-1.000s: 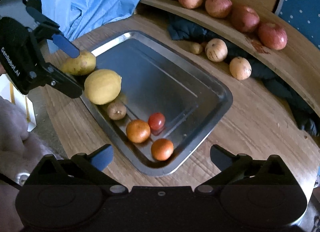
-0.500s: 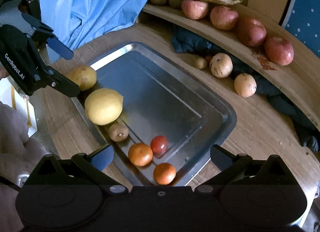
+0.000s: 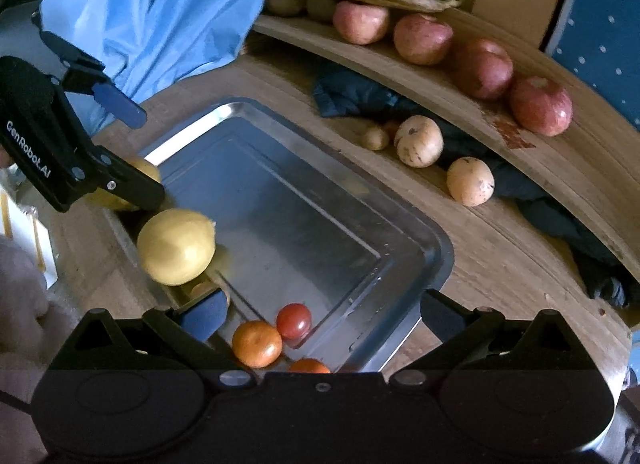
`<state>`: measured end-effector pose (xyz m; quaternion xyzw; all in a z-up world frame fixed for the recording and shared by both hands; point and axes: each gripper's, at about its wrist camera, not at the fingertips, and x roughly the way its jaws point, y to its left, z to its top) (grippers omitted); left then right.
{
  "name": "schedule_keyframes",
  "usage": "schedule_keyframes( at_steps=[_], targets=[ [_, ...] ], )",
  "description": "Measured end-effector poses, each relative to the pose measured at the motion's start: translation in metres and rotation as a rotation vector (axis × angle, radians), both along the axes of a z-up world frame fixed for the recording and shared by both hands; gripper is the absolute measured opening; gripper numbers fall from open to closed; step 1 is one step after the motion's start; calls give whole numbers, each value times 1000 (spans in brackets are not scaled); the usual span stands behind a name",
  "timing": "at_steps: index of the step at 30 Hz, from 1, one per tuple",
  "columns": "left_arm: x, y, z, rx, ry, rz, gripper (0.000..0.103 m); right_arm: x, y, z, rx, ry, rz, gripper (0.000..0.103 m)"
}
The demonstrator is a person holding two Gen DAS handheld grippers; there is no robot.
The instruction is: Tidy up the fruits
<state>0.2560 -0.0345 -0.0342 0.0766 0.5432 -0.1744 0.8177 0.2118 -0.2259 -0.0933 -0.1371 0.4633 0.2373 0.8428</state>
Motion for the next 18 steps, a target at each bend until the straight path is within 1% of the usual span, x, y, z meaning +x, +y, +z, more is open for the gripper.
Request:
schedule_keyframes(
  at_steps=[12, 18],
  targets=[
    [43, -6, -3, -16, -34, 23, 103, 16, -4, -1, 26, -14, -160, 102],
    [60, -15, -2, -28, -52, 4, 103, 25, -4, -1, 30, -24, -231, 102]
  ],
)
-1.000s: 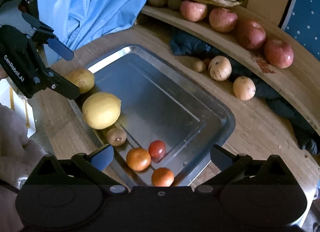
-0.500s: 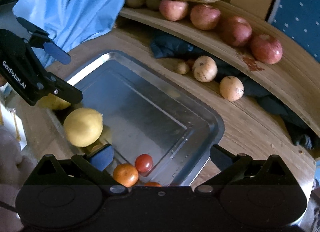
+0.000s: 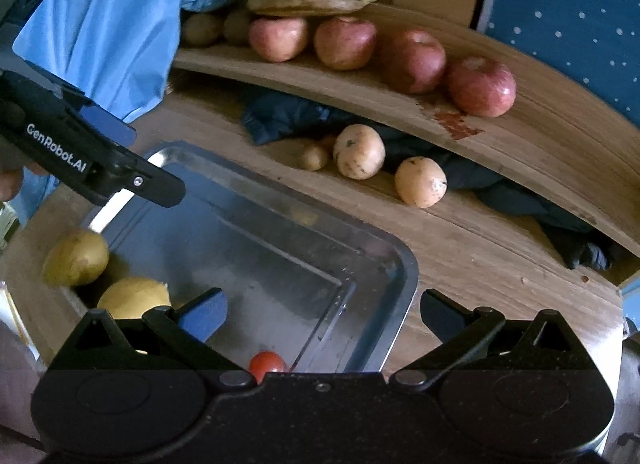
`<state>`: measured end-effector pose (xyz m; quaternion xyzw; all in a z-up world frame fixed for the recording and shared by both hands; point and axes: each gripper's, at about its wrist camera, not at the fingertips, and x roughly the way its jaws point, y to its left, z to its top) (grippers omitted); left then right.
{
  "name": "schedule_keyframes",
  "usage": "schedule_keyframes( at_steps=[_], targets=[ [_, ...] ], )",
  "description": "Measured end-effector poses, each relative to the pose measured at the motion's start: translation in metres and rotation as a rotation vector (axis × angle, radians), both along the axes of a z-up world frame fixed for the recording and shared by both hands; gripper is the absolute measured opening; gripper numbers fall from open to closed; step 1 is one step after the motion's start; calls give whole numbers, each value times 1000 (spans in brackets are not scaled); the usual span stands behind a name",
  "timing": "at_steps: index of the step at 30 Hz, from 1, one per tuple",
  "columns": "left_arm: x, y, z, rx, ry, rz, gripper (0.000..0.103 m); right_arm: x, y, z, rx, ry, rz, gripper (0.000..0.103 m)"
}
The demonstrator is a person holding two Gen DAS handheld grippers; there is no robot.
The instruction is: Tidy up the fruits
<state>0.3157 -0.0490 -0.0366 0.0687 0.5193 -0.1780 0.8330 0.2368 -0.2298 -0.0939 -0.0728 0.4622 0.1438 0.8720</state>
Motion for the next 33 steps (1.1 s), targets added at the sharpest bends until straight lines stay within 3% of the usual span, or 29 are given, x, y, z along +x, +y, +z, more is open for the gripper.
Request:
schedule_keyframes(
  at_steps=[11, 17, 33],
  targets=[
    [29, -9, -9, -14, 37, 16, 103, 11, 3, -5, -30, 8, -71, 102],
    [49, -12, -24, 70, 45, 71, 103, 15, 6, -9, -61, 8, -89, 102],
    [82, -33, -44, 33, 71, 44, 103, 52, -4, -10, -140, -69, -96, 102]
  ],
)
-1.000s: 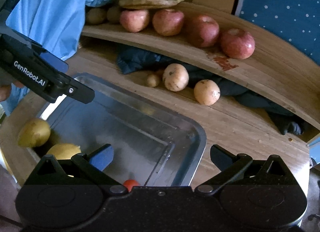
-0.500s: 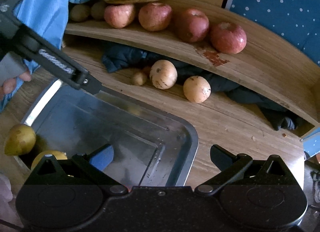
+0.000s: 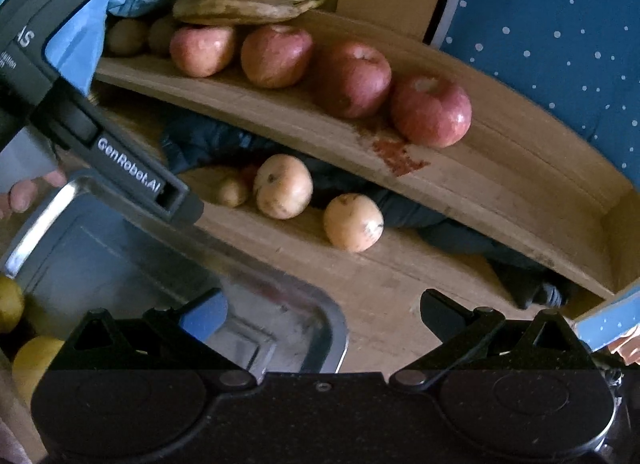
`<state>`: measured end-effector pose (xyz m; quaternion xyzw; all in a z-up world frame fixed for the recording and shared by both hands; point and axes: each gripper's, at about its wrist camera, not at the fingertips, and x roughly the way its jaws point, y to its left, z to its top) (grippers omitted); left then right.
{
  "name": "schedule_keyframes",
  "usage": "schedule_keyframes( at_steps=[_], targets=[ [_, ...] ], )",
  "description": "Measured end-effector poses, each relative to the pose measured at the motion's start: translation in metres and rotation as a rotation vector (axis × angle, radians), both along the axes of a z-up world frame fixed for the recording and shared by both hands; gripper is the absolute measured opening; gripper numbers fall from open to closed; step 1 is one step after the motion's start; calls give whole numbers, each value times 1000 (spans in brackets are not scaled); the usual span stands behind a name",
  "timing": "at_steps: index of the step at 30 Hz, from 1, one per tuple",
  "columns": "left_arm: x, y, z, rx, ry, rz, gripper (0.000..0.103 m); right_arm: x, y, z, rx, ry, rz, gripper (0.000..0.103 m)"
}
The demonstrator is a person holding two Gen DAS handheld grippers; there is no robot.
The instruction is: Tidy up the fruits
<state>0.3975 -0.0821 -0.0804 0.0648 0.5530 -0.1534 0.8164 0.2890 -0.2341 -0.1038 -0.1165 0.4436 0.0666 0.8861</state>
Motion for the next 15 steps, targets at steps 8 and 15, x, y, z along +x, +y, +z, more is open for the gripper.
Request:
schedule_keyframes(
  at_steps=[8, 15],
  targets=[
    [8, -12, -5, 5, -26, -26, 102, 22, -13, -7, 0, -3, 3, 99],
    [6, -20, -11, 23, -24, -93, 103, 39, -25, -18, -34, 8, 53, 98]
  ],
)
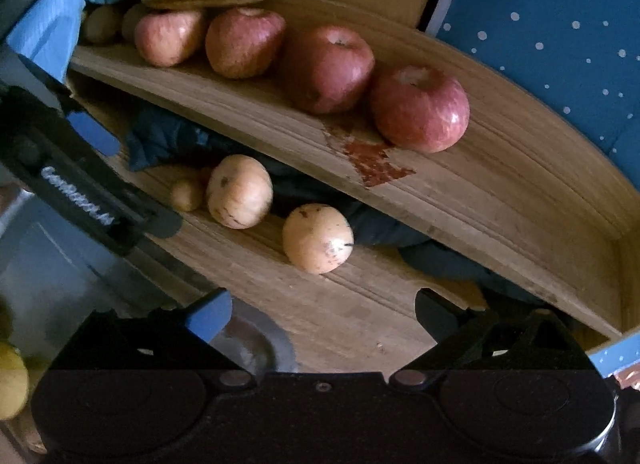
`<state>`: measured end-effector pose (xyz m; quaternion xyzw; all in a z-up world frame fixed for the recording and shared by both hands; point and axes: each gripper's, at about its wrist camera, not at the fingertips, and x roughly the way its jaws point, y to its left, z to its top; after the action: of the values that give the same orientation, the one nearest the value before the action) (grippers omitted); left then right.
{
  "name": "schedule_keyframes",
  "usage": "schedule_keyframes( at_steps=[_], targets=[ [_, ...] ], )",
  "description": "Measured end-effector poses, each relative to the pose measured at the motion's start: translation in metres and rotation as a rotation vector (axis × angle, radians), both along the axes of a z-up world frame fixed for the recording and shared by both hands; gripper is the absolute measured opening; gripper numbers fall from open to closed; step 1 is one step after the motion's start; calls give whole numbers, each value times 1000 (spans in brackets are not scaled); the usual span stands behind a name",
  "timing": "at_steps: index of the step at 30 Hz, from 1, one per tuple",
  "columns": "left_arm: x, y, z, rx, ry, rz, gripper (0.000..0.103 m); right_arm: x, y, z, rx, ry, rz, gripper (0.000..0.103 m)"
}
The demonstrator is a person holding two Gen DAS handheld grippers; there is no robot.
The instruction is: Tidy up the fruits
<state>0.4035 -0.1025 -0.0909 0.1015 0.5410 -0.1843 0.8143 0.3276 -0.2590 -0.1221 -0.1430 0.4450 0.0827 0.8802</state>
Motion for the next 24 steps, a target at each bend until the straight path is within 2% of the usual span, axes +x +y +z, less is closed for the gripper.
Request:
schedule_keyframes(
  at_steps=[5, 12, 18, 24],
  targets=[
    [-9, -1, -2, 9, -20, -33, 103, 13, -12, -4, 6, 2, -6, 97],
    [-20, -9, -4, 11, -58, -110, 102, 33, -25, -7, 158, 42, -37, 89],
    [-24, -15, -6, 12, -78, -143, 95, 45, -18, -14, 146, 62, 1, 78],
    [-16, -15, -12, -19, -57, -141, 87, 52, -9, -21, 148, 67, 18, 73]
  ],
)
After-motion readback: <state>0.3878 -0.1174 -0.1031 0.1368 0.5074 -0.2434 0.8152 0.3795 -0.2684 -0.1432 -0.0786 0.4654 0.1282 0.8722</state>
